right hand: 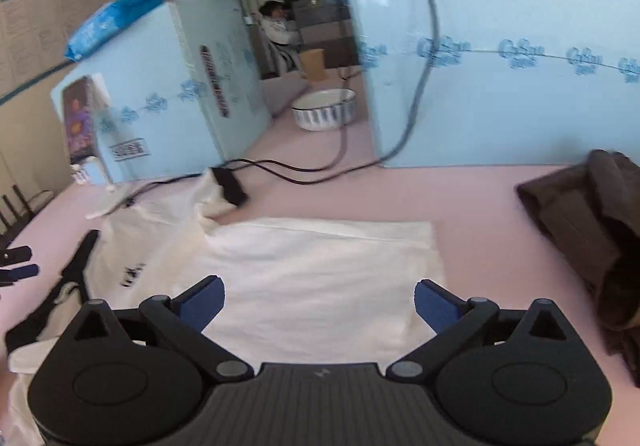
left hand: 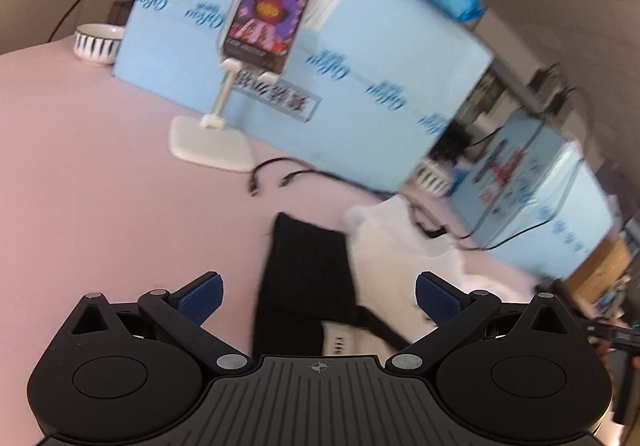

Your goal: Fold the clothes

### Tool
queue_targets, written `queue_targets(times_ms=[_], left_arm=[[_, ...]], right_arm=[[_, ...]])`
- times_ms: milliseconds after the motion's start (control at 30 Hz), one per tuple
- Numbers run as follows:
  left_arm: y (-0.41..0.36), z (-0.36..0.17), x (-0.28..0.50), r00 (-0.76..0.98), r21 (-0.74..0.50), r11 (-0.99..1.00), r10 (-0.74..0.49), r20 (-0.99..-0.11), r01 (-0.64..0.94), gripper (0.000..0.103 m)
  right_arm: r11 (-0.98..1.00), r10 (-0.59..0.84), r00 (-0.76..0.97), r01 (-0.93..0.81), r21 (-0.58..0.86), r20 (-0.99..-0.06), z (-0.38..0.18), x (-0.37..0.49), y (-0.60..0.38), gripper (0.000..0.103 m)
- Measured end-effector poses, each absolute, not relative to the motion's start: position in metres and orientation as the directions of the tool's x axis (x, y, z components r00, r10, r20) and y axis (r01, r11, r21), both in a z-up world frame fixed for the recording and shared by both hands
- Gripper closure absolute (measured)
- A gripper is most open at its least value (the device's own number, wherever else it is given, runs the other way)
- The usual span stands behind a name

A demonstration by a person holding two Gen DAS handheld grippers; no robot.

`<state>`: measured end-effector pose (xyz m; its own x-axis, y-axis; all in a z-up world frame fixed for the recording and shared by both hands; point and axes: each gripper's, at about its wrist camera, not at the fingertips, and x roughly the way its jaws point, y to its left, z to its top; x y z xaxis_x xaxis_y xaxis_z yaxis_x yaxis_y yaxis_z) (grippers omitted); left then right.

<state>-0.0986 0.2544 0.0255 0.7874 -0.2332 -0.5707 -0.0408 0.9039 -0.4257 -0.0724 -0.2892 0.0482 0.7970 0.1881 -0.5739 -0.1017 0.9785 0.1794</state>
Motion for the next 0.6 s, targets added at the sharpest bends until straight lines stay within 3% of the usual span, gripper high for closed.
queue_targets(times_ms=[67,200,333,367,400,433,467,500,533,567,600], left_arm=[[0.255,0.017,-0.079,0.774,-0.398,0.916,-0.217,-0.595,-0.049,0.000],[0.237,0.017,-0.058,0.718,-0.394,0.914,-0.341,-0.607,0.101,0.000],[0.214,0.013,-0.045,0.725,-0.309,0.944,-0.295,-0.622,0.119,0.001],[0.210,0.012,-0.043,0.735,-0.291,0.950,-0.276,-0.620,0.111,0.001],[0.205,0.011,-0.041,0.744,-0.274,0.956,-0.256,-0.618,0.102,0.001],[0.198,0.010,-0.040,0.752,-0.233,0.969,-0.214,-0.623,0.083,0.003],[0.192,0.010,-0.040,0.760,-0.191,0.980,-0.171,-0.627,0.063,0.018],[0.185,0.010,-0.039,0.767,-0.148,0.988,-0.128,-0.629,0.043,0.036],[0.176,0.010,-0.038,0.766,-0.072,0.997,-0.066,-0.640,0.025,0.039],[0.172,0.011,-0.039,0.766,-0.059,0.997,-0.070,-0.638,0.042,0.052],[0.171,0.013,-0.040,0.765,-0.084,0.994,-0.112,-0.635,0.076,0.074]], right_arm=[[0.982,0.116,0.822,-0.008,0.191,-0.558,0.037,-0.062,-0.312,0.000],[0.954,0.194,0.771,-0.004,0.301,-0.607,0.005,-0.032,-0.336,0.000],[0.972,0.222,0.758,-0.121,0.203,-0.613,-0.002,-0.020,-0.313,0.000],[0.975,0.219,0.755,-0.141,0.173,-0.619,-0.002,-0.019,-0.305,0.004],[0.977,0.213,0.753,-0.157,0.145,-0.622,-0.001,-0.019,-0.297,0.019],[0.981,0.192,0.756,-0.161,0.106,-0.626,0.000,-0.020,-0.290,0.027],[0.982,0.186,0.758,-0.171,0.084,-0.626,0.003,-0.022,-0.286,0.049],[0.980,0.190,0.759,-0.187,0.072,-0.623,0.006,-0.024,-0.284,0.091],[0.977,0.202,0.756,-0.200,0.074,-0.622,0.007,-0.027,-0.283,0.097],[0.974,0.217,0.752,-0.213,0.082,-0.623,0.008,-0.029,-0.284,0.098],[0.970,0.232,0.747,-0.226,0.090,-0.623,0.009,-0.032,-0.285,0.098]])
